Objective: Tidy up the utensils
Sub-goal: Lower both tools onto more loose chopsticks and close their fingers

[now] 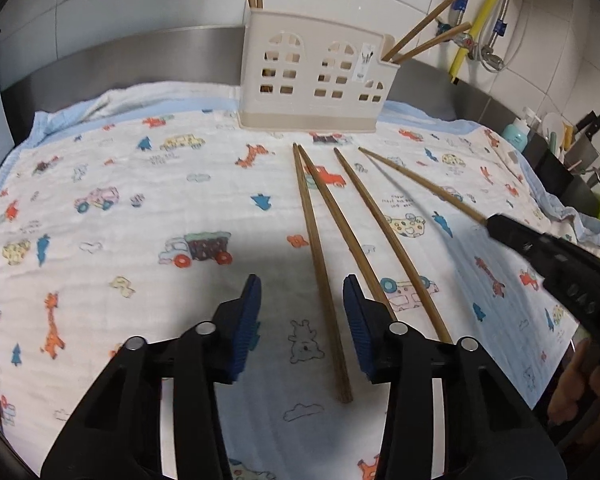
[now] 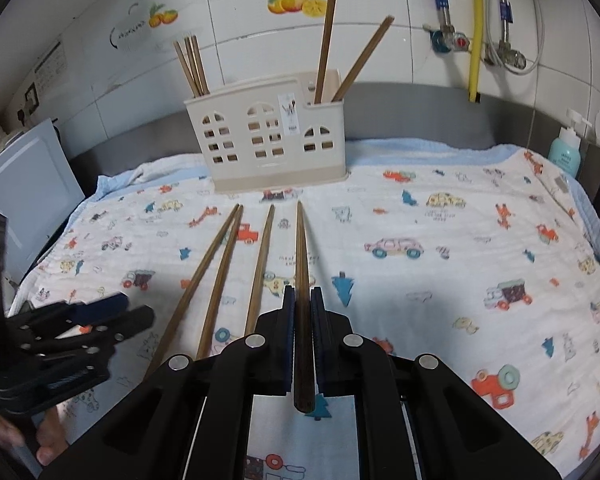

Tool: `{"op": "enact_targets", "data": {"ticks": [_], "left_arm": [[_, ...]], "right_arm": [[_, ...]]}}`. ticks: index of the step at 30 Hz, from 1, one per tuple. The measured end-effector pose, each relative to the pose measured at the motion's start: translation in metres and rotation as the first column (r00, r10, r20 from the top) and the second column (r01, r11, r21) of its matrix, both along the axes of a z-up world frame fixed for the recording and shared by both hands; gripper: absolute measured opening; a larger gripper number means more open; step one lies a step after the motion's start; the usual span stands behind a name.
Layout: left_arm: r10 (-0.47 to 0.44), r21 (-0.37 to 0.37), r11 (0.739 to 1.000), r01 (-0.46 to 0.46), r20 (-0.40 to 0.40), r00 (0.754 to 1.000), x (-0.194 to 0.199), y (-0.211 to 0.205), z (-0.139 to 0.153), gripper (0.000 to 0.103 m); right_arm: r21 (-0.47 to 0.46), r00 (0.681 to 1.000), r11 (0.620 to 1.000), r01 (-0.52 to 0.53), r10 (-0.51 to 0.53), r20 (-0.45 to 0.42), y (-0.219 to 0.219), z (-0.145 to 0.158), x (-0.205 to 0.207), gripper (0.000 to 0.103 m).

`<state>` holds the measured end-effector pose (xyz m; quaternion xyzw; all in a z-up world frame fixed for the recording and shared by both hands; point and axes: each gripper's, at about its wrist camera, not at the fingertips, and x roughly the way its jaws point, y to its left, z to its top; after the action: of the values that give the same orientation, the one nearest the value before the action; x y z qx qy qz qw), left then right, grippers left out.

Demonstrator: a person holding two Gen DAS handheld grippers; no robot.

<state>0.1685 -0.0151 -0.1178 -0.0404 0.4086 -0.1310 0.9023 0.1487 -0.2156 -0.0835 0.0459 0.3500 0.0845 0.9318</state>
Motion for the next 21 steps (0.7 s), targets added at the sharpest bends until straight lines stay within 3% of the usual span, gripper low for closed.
{"op": "enact_targets", "data": {"ticks": [5,13,21], "left_arm": [[-0.013,0.003,1.000,0.013,-0.023,1.000,0.005,-0.010,-0.009,0.025],[-0.001,0.014,1.000,0.001,-0.046,0.999,0.012,-0.020,-0.017,0.024],[0.032,0.084,0.996,-0.028,-0.042,0.999,0.015,-0.023,-0.016,0.006]], "right_arm": [[0.005,0.999,1.000,-0.007,0.007,0.034,-0.007,0.012,-0.001,0.008],[-0.020,0.996,0.999,-0.027,0.028,0.087,-0.012,0.032,-0.001,0.008],[-0.024,0.993,0.999,-0.044,0.046,0.108,-0.012,0.041,-0.001,0.008]]}}
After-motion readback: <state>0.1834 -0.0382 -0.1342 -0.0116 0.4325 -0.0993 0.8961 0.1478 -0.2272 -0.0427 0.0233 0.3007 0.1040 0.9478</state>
